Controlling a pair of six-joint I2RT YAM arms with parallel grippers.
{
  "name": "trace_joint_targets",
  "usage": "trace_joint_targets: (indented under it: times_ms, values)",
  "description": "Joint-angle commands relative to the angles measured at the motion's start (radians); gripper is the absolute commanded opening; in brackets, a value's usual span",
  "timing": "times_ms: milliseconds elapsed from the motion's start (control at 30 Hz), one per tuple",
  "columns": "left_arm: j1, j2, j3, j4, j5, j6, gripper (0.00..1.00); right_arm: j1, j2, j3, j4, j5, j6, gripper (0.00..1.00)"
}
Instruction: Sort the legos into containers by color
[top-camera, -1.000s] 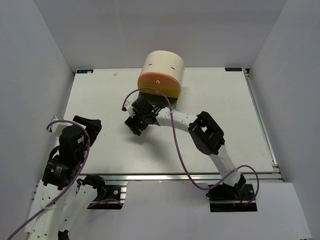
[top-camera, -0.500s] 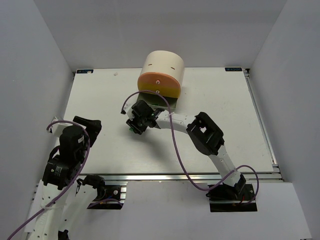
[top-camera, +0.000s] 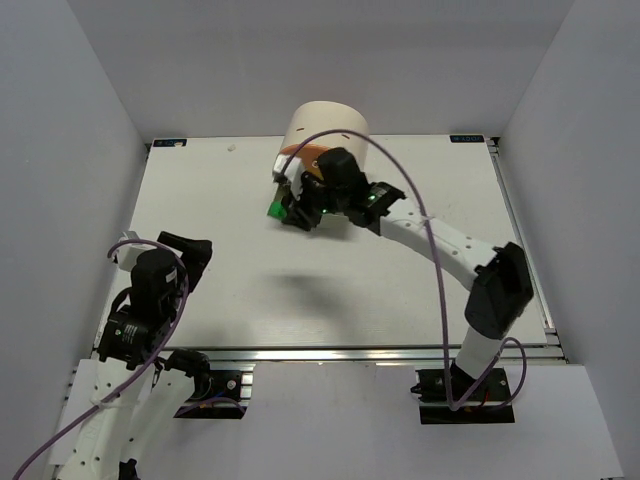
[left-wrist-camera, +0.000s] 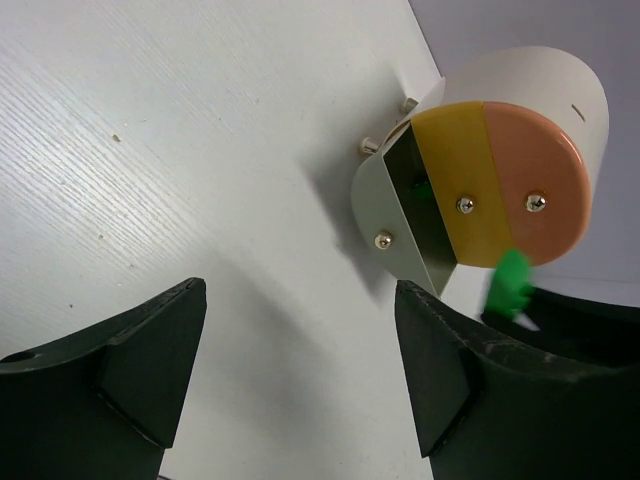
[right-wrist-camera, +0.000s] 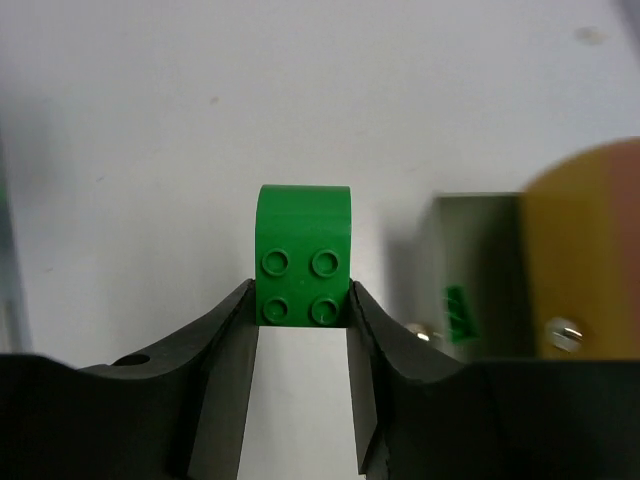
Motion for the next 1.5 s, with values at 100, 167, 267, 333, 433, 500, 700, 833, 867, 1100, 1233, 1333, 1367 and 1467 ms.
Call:
trace_joint_targets:
  times_ms: [100, 167, 267, 333, 433, 500, 700, 833, 867, 1100, 1233, 1333, 1367, 1467]
  values:
    - [-0.004, 0.032, -0.060, 0.124, 0.065, -0.014, 0.86, -0.104, -0.030, -0.057, 0.009, 0.269, -0.039, 0.00]
    - [-0.004, 0.048, -0.065, 0.152, 0.077, -0.009, 0.86, -0.130, -0.022, -0.067, 0.007, 0.297, -0.052, 0.00]
    - [-0.004, 0.078, -0.072, 0.181, 0.091, 0.000, 0.86, -0.156, -0.002, -0.063, 0.006, 0.312, -0.072, 0.00]
    - [-0.004, 0.094, -0.080, 0.204, 0.105, 0.003, 0.86, -0.175, 0.012, -0.051, -0.008, 0.312, -0.087, 0.00]
    - [-0.004, 0.101, -0.091, 0.228, 0.118, 0.001, 0.86, -0.193, 0.044, -0.017, -0.031, 0.300, -0.105, 0.00]
    - [-0.004, 0.103, -0.100, 0.238, 0.123, -0.003, 0.86, -0.196, 0.073, 0.008, -0.045, 0.295, -0.115, 0.00]
    - [-0.004, 0.091, -0.121, 0.244, 0.137, -0.011, 0.86, -0.216, 0.138, 0.057, -0.080, 0.305, -0.142, 0.05]
    - [-0.004, 0.082, -0.128, 0.241, 0.135, -0.014, 0.86, -0.222, 0.174, 0.072, -0.079, 0.328, -0.148, 0.16]
    - [-0.004, 0.082, -0.129, 0.242, 0.137, -0.013, 0.86, -0.221, 0.179, 0.080, -0.089, 0.328, -0.153, 0.20]
    - [-0.004, 0.089, -0.137, 0.259, 0.151, -0.014, 0.86, -0.227, 0.176, 0.097, -0.129, 0.291, -0.153, 0.51]
    - [-0.004, 0.098, -0.140, 0.274, 0.158, -0.017, 0.86, -0.230, 0.164, 0.097, -0.137, 0.280, -0.141, 0.54]
    - [-0.004, 0.103, -0.138, 0.281, 0.163, -0.016, 0.86, -0.230, 0.156, 0.097, -0.143, 0.274, -0.129, 0.55]
    - [-0.004, 0.108, -0.138, 0.284, 0.164, -0.016, 0.86, -0.229, 0.155, 0.101, -0.146, 0.271, -0.127, 0.55]
    - [-0.004, 0.108, -0.155, 0.308, 0.183, -0.020, 0.83, -0.233, 0.141, 0.111, -0.152, 0.249, -0.119, 0.47]
